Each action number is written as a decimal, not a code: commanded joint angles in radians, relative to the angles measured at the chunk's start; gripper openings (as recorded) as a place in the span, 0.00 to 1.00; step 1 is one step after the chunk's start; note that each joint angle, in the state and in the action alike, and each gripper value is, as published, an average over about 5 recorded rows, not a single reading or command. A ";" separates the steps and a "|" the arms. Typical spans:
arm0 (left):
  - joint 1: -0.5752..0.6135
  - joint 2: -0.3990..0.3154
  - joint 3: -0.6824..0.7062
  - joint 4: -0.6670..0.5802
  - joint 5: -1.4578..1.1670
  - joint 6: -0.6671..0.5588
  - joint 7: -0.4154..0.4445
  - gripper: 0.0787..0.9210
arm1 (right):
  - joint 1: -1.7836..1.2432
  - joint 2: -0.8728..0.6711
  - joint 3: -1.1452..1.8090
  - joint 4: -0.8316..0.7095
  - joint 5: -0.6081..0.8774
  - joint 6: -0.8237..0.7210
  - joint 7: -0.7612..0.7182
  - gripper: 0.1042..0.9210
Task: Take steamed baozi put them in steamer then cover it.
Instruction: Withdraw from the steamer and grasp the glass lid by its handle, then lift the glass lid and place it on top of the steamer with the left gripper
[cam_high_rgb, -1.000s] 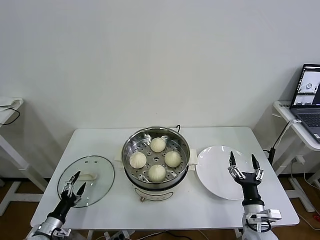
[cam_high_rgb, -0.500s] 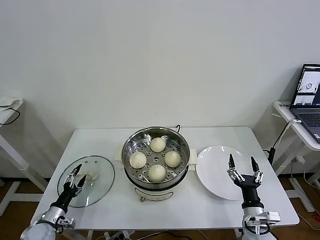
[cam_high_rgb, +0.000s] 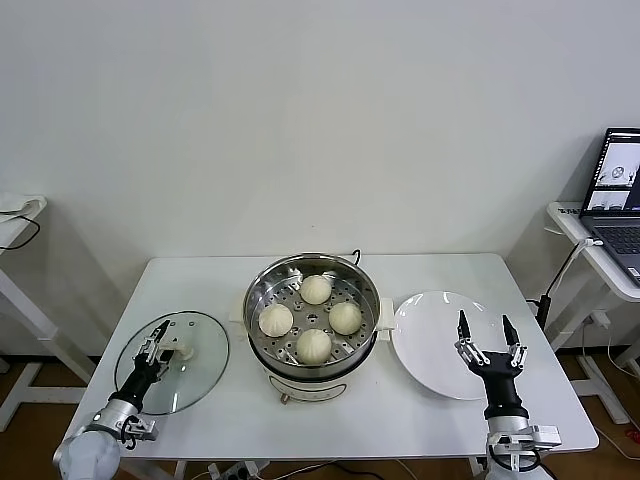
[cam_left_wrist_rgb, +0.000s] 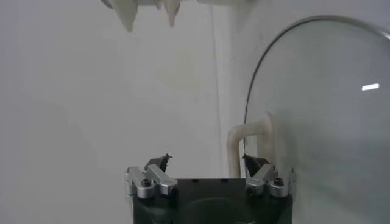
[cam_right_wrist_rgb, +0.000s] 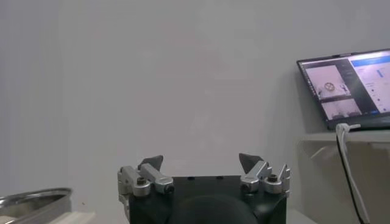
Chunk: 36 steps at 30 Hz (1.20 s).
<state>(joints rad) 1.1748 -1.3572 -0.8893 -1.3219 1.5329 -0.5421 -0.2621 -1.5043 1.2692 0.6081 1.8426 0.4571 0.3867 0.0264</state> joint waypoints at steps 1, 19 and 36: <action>-0.027 -0.002 0.007 0.060 0.026 0.010 -0.028 0.71 | 0.003 0.001 -0.002 -0.007 -0.003 0.003 0.000 0.88; 0.021 -0.007 0.006 -0.096 -0.004 0.058 -0.068 0.13 | 0.018 0.007 -0.014 -0.033 -0.020 0.023 0.001 0.88; 0.280 0.166 0.087 -0.718 -0.447 0.546 0.258 0.13 | 0.018 0.000 -0.015 -0.005 -0.013 0.018 0.002 0.88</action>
<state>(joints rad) 1.3035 -1.3040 -0.8958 -1.6465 1.3503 -0.3395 -0.2034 -1.4850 1.2693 0.5927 1.8324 0.4435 0.4029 0.0289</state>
